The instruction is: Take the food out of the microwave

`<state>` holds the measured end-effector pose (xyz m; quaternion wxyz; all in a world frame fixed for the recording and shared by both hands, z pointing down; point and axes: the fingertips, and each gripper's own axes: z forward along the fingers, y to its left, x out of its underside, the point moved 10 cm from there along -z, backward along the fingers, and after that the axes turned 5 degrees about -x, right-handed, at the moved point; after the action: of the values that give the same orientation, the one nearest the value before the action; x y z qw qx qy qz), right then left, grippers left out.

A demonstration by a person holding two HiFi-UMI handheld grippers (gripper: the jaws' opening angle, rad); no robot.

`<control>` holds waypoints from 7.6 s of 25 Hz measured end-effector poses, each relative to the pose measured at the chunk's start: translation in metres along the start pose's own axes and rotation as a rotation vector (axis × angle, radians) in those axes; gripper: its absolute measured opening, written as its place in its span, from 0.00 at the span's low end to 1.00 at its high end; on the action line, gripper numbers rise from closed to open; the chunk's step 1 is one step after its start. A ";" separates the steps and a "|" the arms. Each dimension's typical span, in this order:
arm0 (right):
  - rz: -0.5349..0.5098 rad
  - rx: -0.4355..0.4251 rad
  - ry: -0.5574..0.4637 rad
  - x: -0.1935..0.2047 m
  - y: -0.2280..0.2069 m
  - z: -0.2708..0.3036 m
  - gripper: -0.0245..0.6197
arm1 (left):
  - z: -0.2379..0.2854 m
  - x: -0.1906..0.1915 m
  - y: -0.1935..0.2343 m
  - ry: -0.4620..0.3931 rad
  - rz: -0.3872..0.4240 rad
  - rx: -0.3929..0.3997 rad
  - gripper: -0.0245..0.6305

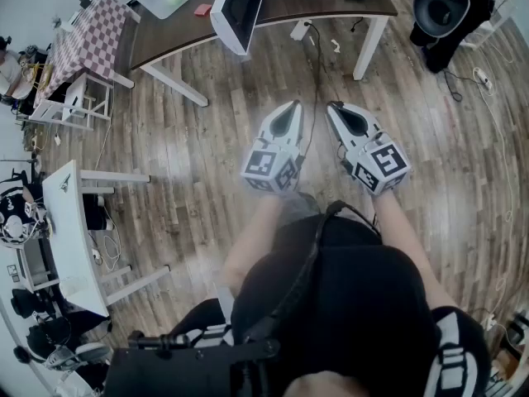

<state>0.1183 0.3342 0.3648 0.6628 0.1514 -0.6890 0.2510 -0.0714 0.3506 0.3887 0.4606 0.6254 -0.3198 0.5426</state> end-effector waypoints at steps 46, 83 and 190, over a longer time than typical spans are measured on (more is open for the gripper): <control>0.133 0.091 -0.047 -0.010 -0.161 0.138 0.04 | 0.167 -0.010 0.112 0.017 -0.056 -0.062 0.04; 0.200 0.094 -0.041 -0.005 -0.311 0.180 0.04 | 0.306 -0.005 0.129 0.058 -0.008 -0.069 0.04; 0.566 0.606 0.111 0.027 -0.487 0.376 0.15 | 0.511 0.030 0.265 0.030 -0.068 -0.083 0.09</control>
<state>0.0647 -0.2711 0.4641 0.5292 0.1307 -0.5617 0.6223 -0.1076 -0.2163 0.4851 0.5089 0.6081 -0.3138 0.5222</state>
